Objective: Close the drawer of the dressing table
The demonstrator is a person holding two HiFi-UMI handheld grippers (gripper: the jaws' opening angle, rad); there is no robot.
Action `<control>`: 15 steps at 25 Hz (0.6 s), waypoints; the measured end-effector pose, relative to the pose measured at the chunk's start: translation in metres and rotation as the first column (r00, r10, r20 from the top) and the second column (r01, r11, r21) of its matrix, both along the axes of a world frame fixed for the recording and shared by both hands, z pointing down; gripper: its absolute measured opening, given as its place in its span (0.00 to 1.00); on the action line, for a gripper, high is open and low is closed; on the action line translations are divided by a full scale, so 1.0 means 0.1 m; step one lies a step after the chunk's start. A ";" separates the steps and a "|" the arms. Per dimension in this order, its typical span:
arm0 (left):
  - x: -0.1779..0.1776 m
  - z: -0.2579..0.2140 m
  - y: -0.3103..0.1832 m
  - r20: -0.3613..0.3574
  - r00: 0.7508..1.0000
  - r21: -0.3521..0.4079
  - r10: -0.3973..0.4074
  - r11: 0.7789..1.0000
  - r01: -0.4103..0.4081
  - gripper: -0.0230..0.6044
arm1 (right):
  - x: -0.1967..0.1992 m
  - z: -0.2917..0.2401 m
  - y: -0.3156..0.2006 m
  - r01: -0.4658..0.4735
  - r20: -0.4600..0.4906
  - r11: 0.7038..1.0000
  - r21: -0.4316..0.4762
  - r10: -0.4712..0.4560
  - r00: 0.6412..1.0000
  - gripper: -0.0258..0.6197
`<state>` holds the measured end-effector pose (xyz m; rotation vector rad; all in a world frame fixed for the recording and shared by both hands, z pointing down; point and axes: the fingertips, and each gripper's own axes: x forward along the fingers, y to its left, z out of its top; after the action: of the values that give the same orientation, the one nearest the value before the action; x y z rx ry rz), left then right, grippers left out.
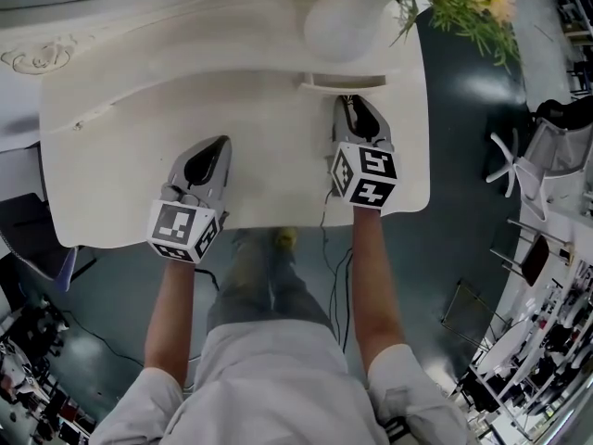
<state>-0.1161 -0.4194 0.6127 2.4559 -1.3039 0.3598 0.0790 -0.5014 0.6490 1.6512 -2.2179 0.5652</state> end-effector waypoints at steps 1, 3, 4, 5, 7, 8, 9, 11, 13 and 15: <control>0.00 0.00 -0.01 0.001 1.000 -0.001 -0.001 1.000 0.001 0.03 | 0.00 0.00 -0.02 -0.001 0.001 1.000 -0.001 0.001 1.000 0.18; -0.01 -0.01 -0.02 0.003 1.000 -0.003 -0.002 1.000 0.002 0.03 | -0.01 0.00 -0.06 -0.001 0.005 1.000 -0.001 0.001 1.000 0.18; -0.02 -0.02 -0.03 0.005 1.000 -0.003 -0.003 1.000 0.003 0.03 | -0.01 0.00 -0.09 0.000 0.010 1.000 0.001 0.000 1.000 0.18; -0.03 -0.04 -0.04 0.009 1.000 -0.001 -0.005 1.000 0.005 0.03 | -0.02 -0.02 -0.12 0.001 0.016 1.000 0.005 -0.001 1.000 0.18; -0.04 -0.06 -0.05 0.011 1.000 0.003 -0.006 1.000 0.005 0.03 | -0.03 -0.04 -0.20 0.001 0.026 1.000 0.011 -0.001 1.000 0.18; -0.04 -0.05 -0.05 0.010 1.000 0.002 -0.001 1.000 0.001 0.03 | -0.04 -0.05 -0.24 0.002 0.026 1.000 0.011 -0.002 1.000 0.18; -0.03 -0.04 -0.05 0.008 1.000 0.001 0.007 1.000 -0.007 0.03 | -0.05 -0.04 -0.28 0.003 0.024 1.000 0.010 -0.004 1.000 0.18; -0.02 -0.03 -0.04 0.007 1.000 0.001 0.018 1.000 -0.018 0.03 | -0.07 -0.03 -0.34 0.011 0.020 1.000 0.009 -0.011 1.000 0.18; -0.04 -0.02 -0.04 0.010 1.000 -0.002 0.014 1.000 -0.014 0.03 | -0.08 -0.02 -0.38 0.011 0.026 1.000 0.012 -0.011 1.000 0.18; -0.07 -0.02 -0.04 0.010 1.000 -0.004 0.007 1.000 -0.007 0.03 | -0.07 -0.02 -0.40 0.006 0.032 1.000 0.015 -0.006 0.999 0.18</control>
<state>-0.1230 -0.4238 0.6110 2.4585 -1.2978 0.3765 0.0717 -0.5418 0.6466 1.6535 -2.2542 0.5797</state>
